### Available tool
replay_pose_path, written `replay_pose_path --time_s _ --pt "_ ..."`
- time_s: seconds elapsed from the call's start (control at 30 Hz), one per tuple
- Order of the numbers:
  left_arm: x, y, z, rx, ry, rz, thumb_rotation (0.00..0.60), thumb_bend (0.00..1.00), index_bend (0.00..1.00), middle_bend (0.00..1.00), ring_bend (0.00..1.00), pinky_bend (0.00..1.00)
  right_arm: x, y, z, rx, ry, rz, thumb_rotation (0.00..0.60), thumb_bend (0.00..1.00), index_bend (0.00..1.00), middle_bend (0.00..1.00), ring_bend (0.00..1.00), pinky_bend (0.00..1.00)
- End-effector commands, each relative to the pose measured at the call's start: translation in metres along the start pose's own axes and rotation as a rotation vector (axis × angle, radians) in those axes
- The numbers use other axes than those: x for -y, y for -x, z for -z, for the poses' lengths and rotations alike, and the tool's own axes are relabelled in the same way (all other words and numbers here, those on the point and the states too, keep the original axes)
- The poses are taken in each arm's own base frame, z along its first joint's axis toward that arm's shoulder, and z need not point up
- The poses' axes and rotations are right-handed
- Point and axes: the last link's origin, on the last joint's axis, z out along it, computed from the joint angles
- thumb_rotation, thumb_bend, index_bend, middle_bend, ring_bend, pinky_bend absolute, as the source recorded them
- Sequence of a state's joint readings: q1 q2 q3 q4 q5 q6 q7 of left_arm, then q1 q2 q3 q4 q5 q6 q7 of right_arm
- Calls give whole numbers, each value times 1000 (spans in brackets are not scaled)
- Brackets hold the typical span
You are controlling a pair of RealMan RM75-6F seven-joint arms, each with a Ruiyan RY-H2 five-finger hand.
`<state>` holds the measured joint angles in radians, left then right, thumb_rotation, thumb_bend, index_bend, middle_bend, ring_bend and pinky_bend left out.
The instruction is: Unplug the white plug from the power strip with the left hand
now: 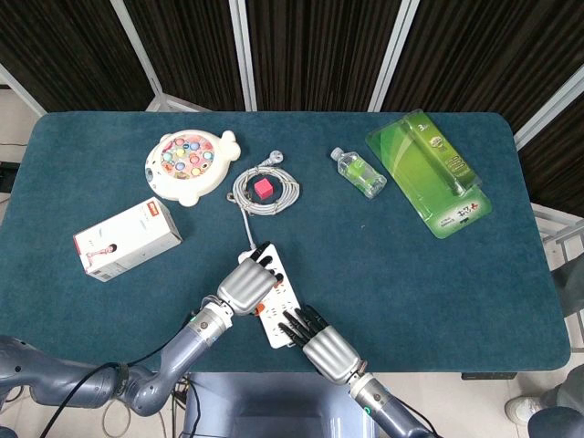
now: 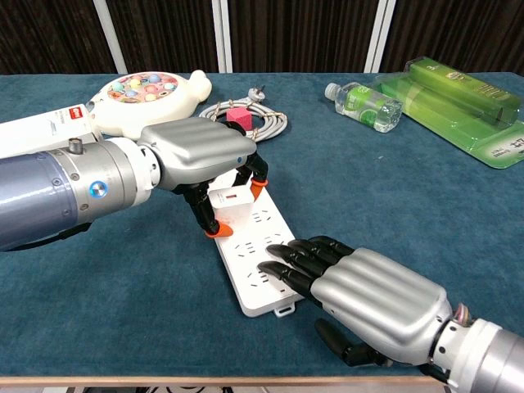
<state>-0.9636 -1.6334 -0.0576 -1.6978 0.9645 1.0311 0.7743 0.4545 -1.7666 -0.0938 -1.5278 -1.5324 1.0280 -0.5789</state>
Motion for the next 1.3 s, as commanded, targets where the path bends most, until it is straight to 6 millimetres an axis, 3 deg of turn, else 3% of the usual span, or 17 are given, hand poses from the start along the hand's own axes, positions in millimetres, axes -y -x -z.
replay_pose_path --time_s 0.03,0.33,1.0,1.3 --pt "1 -1 3 -5 0 5 600 459 673 710 225 52 1 1 0 3 -1 -1 600 733 0 0 0 11" --pt "6 -3 10 -12 0 8 600 459 677 714 225 52 5 4 0 8 -7 -2 600 733 0 0 0 11" --pt "-2 -5 -6 -19 -6 34 600 459 680 718 233 51 7 6 4 14 -4 2 600 732 0 0 0 11" --pt "1 -13 -2 -47 -7 41 600 459 680 718 233 51 7 7 4 12 -1 3 600 732 0 0 0 11"
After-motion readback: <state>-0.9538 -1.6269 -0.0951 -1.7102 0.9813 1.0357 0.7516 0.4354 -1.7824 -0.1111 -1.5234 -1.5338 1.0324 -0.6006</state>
